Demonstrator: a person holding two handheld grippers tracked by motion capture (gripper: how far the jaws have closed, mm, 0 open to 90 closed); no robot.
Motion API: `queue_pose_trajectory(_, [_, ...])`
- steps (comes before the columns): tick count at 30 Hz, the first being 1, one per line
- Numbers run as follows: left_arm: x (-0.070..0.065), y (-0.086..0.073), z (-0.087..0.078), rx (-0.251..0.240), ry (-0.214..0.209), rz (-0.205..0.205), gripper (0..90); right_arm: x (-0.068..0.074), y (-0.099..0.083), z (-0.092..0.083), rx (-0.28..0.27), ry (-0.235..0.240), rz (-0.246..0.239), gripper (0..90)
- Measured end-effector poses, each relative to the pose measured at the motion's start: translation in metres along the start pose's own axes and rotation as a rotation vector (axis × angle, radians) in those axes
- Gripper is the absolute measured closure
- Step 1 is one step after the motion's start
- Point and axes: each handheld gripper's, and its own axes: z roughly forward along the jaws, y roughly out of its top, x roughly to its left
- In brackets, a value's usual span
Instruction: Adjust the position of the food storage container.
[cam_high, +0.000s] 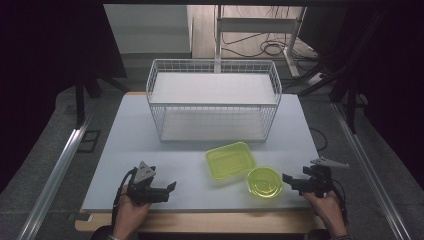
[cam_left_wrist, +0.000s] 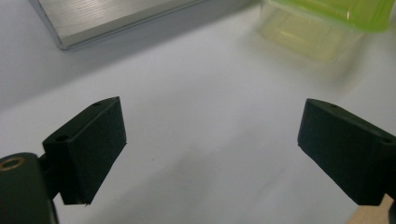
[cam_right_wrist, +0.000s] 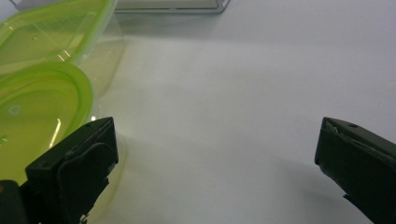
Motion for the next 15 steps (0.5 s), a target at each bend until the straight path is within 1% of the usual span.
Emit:
queue_pose_trajectory(2, [0.0031,-0.0014,-0.0001,-0.023,-0.009,-0.007,8.4,0.0018,0.0012,-0.0012,0.009,0.004,-0.015,0.0])
queue_pose_trajectory(3, [0.0031,-0.0014,-0.0001,-0.023,-0.009,-0.007,8.4,0.0032,0.0017,-0.0018,0.01,0.002,-0.021,0.0])
queue_pose_trajectory(4, [0.0047,-0.0014,-0.0008,-0.053,-0.041,-0.018,8.4,0.0046,0.0028,-0.0029,0.006,-0.008,-0.029,0.2])
queue_pose_trajectory(5, [0.0049,-0.0012,-0.0005,-0.054,-0.053,-0.029,8.5,0.0054,0.0036,-0.0038,0.006,-0.012,-0.031,0.7])
queue_pose_trajectory(6, [0.0051,-0.0011,0.0001,-0.041,-0.06,-0.032,8.6,0.0064,0.0044,-0.0047,-0.001,-0.015,-0.038,1.4])
queue_pose_trajectory(8, [0.0039,-0.0008,0.0018,-0.011,-0.058,-0.038,8.7,0.0085,0.0062,-0.0073,-0.003,-0.018,-0.032,3.9])
queue_pose_trajectory(9, [0.0033,-0.0001,0.0024,-0.005,-0.06,-0.035,8.7,0.0091,0.0069,-0.0078,-0.008,-0.023,-0.035,5.9])
queue_pose_trajectory(11, [0.0013,0.0008,0.0027,-0.005,-0.063,-0.036,8.5,0.0102,0.008,-0.0094,-0.013,-0.015,-0.02,9.2])
queue_pose_trajectory(12, [0.0005,0.001,0.003,-0.004,-0.061,-0.029,8.5,0.0103,0.0084,-0.0094,-0.012,-0.01,-0.009,10.3])
queue_pose_trajectory(15, [-0.0008,0.0007,0.0044,0.009,-0.045,-0.014,8.2,0.0108,0.0079,-0.0077,0.017,-0.008,-0.007,17.8])
